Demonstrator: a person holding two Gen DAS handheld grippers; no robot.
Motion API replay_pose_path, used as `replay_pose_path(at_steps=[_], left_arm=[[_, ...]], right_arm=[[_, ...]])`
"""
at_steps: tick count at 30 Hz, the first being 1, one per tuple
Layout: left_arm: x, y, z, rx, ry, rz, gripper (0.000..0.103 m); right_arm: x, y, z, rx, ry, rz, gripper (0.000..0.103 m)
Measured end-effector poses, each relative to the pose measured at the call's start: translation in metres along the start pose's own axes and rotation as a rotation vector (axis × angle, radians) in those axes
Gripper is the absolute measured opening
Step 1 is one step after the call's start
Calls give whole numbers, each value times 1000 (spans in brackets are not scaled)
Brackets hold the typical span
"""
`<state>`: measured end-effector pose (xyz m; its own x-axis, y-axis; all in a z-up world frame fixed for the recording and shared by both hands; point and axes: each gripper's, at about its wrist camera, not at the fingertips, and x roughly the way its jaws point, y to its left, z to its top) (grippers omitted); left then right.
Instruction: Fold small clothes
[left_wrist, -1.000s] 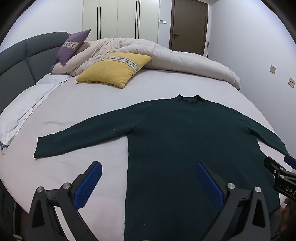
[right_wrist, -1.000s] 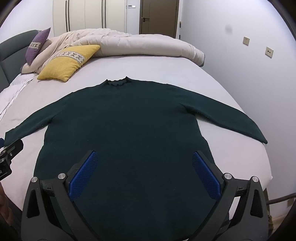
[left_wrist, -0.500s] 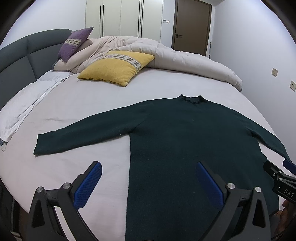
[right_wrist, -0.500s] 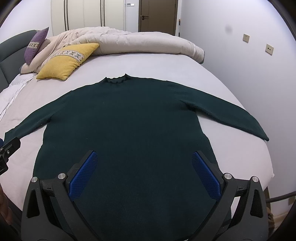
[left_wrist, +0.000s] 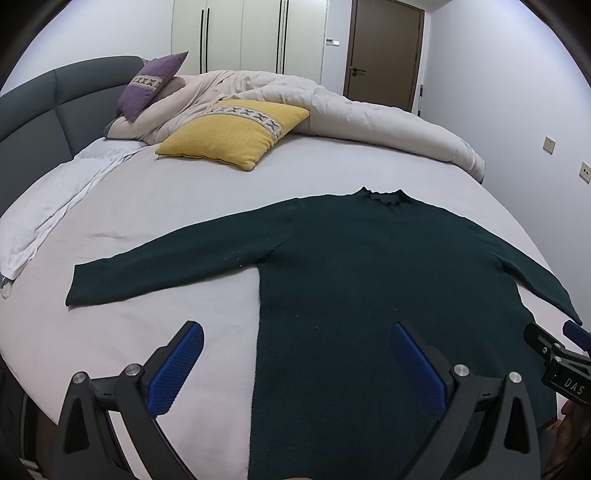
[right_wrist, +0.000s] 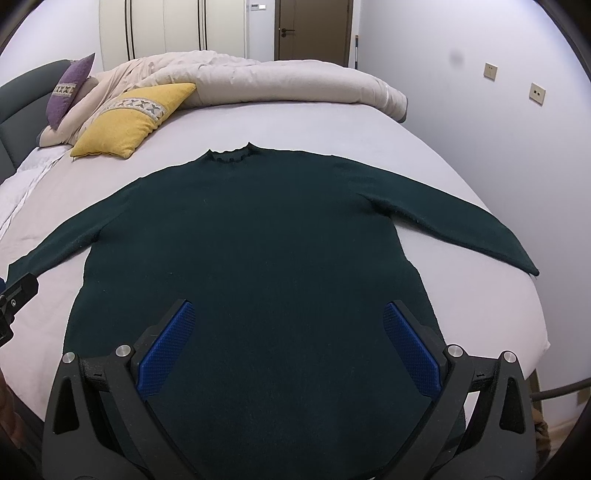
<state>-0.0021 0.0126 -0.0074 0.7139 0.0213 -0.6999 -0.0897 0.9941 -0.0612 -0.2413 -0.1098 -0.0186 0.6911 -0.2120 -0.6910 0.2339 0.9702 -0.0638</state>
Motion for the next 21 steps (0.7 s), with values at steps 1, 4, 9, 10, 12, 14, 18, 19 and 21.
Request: replay_pose_path(at_steps=[1, 4, 9, 10, 12, 14, 18, 19, 21], left_arm=[[0, -1, 0, -2, -1, 0, 103], [0, -1, 0, 1, 0, 1, 103], [1, 0, -1, -3, 2, 0, 103], [1, 0, -2, -4, 2, 1, 103], [1, 0, -2, -4, 4, 2, 103], [2, 0, -3, -6, 5, -1, 103], [3, -1, -3, -12, 7, -1, 103], [4, -2, -3, -13, 6, 0, 103], [4, -2, -3, -11, 7, 0, 103]], right_arm=[[0, 0, 0, 0, 0, 1, 103], [0, -1, 0, 2, 1, 1, 103], [2, -1, 0, 5, 5, 1, 103], [2, -1, 0, 5, 6, 2, 103], [4, 0, -1, 4, 7, -1, 103], [5, -1, 0, 7, 11, 0, 103], [7, -1, -1, 9, 13, -3, 103], [8, -2, 0, 10, 15, -4, 103], [11, -4, 1, 12, 18, -5, 103]])
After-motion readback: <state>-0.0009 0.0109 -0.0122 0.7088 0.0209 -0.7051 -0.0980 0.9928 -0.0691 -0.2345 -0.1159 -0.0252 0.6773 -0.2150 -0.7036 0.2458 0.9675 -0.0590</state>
